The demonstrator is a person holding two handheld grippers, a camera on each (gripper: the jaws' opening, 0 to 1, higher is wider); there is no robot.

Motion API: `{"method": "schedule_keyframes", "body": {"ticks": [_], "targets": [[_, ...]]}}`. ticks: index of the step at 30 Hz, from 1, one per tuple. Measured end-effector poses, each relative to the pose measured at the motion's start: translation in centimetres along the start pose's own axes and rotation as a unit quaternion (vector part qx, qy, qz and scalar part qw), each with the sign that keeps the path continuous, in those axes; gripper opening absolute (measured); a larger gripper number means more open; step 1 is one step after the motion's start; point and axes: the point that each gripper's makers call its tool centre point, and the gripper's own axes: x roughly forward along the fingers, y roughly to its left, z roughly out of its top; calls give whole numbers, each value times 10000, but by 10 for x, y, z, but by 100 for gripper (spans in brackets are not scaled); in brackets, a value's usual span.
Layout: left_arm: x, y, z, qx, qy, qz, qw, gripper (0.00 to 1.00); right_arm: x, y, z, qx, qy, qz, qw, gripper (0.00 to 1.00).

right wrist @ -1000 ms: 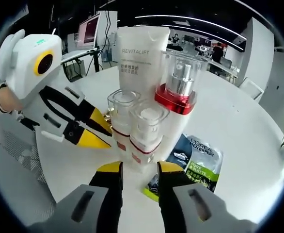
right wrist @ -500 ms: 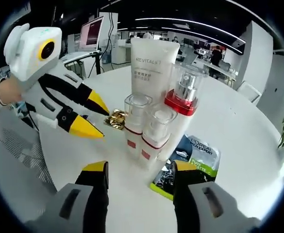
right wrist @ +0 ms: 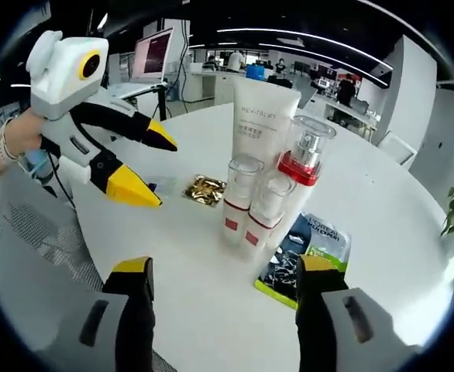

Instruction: Arrange the skincare products in the storage area until every visible bottle or jar stands upright without overlapping.

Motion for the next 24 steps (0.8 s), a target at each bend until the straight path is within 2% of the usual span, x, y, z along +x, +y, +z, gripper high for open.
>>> {"method": "schedule_keyframes", "body": {"ticks": [4, 6, 11, 24], "targets": [[-12, -1, 4, -65, -39, 58, 10000, 60, -10, 1, 6, -43, -37, -44, 10000, 82], [-21, 2, 6, 240, 22, 214, 9995, 62, -15, 1, 9, -48, -87, -79, 9999, 84], [-34, 1, 10, -22, -60, 194, 9998, 69, -24, 1, 16, -30, -165, -174, 9997, 88], [-64, 10, 3, -157, -92, 414, 9990, 86, -44, 7, 21, -73, -196, -148, 9997, 92]]}}
